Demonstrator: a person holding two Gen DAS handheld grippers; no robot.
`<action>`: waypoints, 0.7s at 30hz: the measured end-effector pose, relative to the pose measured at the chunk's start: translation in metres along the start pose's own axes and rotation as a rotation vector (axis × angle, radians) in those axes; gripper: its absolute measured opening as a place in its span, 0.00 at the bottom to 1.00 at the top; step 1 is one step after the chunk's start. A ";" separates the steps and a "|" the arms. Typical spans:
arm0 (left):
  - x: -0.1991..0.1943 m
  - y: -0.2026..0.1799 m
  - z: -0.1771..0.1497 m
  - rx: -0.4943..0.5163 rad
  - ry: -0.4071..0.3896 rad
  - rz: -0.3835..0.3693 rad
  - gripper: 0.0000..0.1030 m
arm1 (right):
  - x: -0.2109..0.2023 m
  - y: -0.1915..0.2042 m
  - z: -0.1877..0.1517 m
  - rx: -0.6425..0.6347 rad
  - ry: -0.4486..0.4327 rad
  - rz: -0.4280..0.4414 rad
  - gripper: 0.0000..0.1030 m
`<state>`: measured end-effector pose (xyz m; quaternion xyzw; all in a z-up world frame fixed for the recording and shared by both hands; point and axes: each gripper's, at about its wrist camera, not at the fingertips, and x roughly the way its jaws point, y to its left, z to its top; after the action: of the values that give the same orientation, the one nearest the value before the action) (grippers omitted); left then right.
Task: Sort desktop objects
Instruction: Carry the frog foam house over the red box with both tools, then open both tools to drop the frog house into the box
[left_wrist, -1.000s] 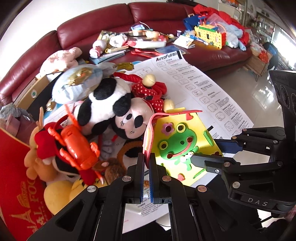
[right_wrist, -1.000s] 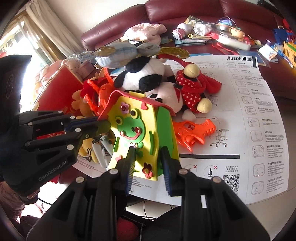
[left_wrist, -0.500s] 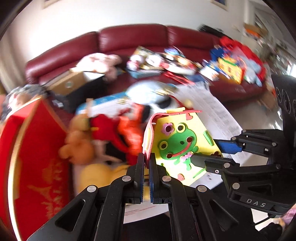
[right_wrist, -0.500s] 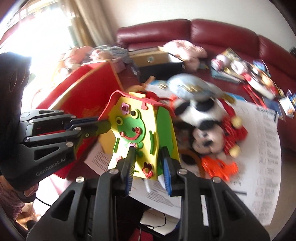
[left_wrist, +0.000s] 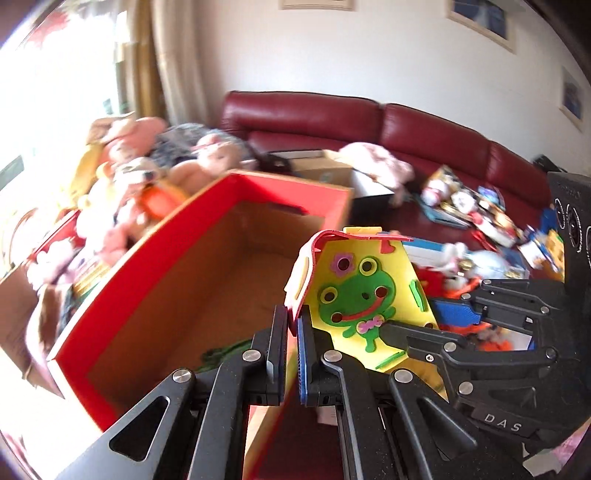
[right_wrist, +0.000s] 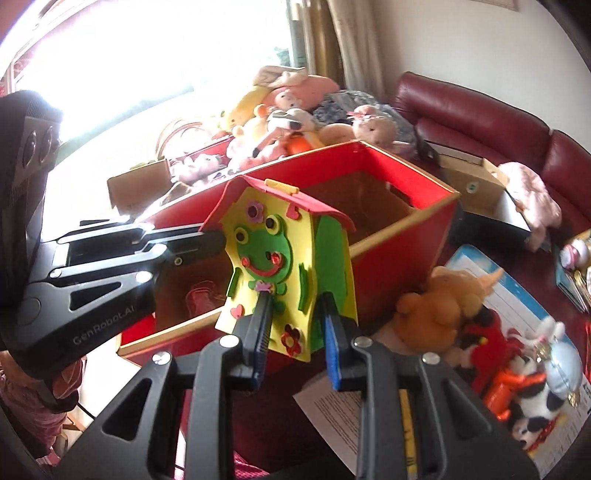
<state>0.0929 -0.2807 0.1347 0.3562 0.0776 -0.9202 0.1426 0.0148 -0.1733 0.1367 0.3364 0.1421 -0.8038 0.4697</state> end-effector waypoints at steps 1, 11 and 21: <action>0.001 0.013 -0.002 -0.022 0.007 0.011 0.02 | 0.005 0.010 0.008 -0.024 -0.008 0.000 0.26; 0.004 0.088 -0.013 -0.160 0.022 0.069 0.02 | 0.060 0.060 0.047 -0.111 0.055 0.062 0.21; 0.025 0.112 -0.011 -0.207 0.077 0.056 0.02 | 0.098 0.049 0.056 -0.052 0.107 0.070 0.45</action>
<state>0.1180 -0.3893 0.1055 0.3768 0.1680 -0.8884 0.2011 0.0011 -0.2941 0.1159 0.3714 0.1761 -0.7637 0.4978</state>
